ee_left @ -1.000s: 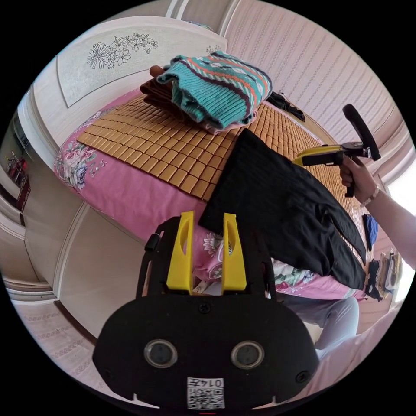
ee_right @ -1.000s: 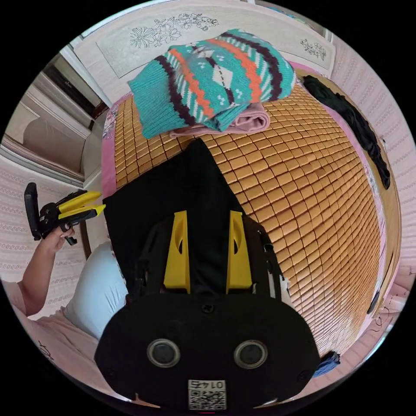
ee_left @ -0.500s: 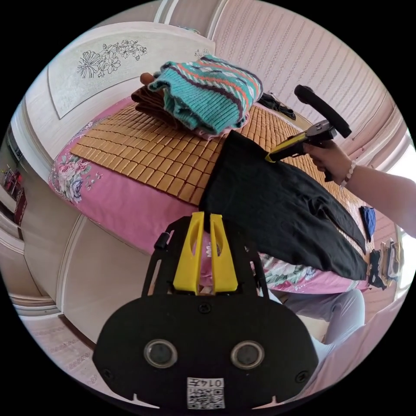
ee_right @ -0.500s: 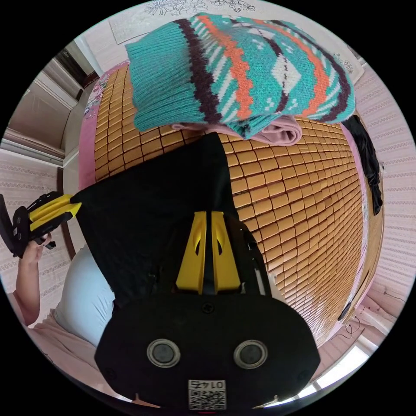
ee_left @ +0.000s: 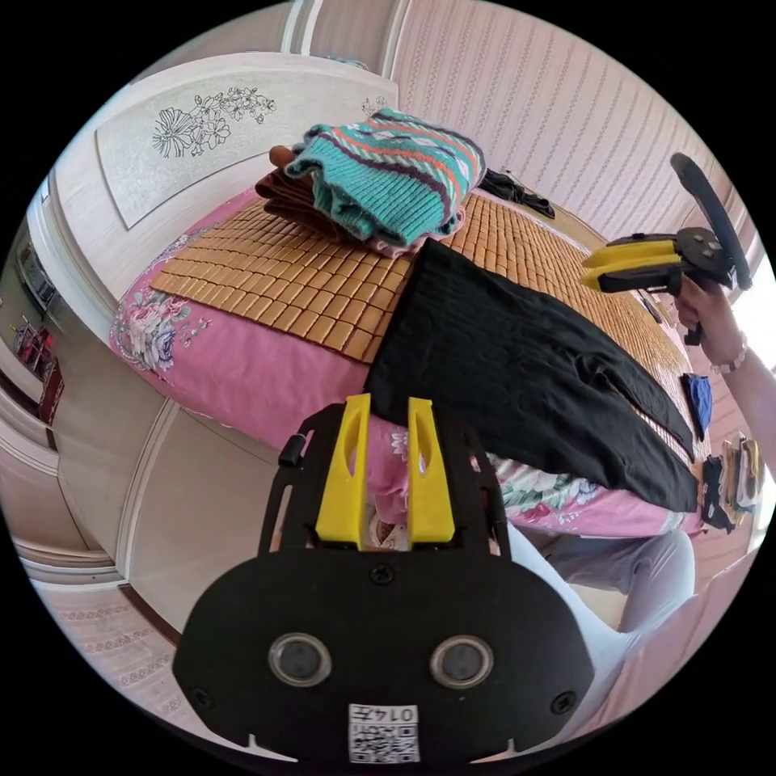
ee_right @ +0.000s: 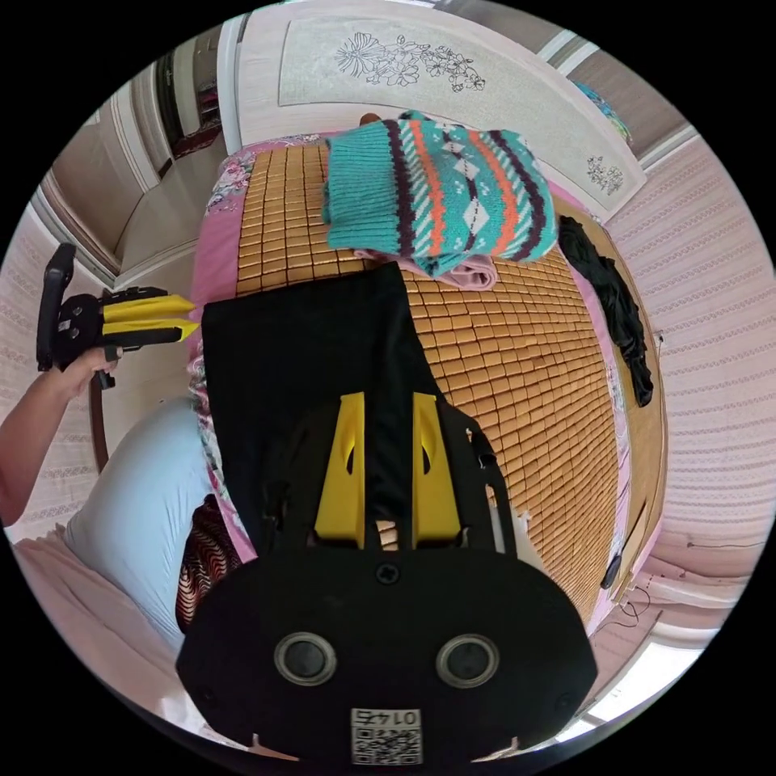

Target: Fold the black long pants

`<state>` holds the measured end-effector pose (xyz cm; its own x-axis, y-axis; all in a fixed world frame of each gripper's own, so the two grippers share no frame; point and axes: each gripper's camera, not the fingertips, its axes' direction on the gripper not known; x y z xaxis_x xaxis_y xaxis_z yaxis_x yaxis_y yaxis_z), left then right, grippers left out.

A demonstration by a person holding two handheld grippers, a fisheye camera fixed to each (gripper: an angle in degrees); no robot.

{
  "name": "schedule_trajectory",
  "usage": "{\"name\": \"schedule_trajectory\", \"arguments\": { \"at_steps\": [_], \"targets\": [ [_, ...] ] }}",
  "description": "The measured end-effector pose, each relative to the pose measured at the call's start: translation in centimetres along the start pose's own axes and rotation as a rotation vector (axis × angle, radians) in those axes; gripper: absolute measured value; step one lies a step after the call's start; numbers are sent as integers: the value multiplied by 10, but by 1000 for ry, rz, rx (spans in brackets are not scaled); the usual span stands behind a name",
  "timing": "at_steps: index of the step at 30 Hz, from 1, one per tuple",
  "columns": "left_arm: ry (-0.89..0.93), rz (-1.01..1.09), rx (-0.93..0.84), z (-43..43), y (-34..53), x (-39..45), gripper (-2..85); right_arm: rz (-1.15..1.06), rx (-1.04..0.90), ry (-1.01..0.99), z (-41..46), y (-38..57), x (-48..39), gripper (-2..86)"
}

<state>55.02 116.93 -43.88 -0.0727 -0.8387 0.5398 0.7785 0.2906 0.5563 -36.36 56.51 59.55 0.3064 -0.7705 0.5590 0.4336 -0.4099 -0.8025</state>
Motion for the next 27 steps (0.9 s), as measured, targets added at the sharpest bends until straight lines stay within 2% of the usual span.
{"name": "schedule_trajectory", "arguments": {
  "at_steps": [8,15,20,27],
  "targets": [
    [59,35,31,-58,19,35,76,118,-22,59,-49,135,-32,91],
    [53,201,112,-101,43,99,76,237,15,217,-86,275,-78,82],
    [109,238,122,-107,48,130,79,385,14,270,-86,378,-97,83],
    [129,249,105,-95,40,155,80,624,-9,251,-58,527,-109,135]
  ]
}}
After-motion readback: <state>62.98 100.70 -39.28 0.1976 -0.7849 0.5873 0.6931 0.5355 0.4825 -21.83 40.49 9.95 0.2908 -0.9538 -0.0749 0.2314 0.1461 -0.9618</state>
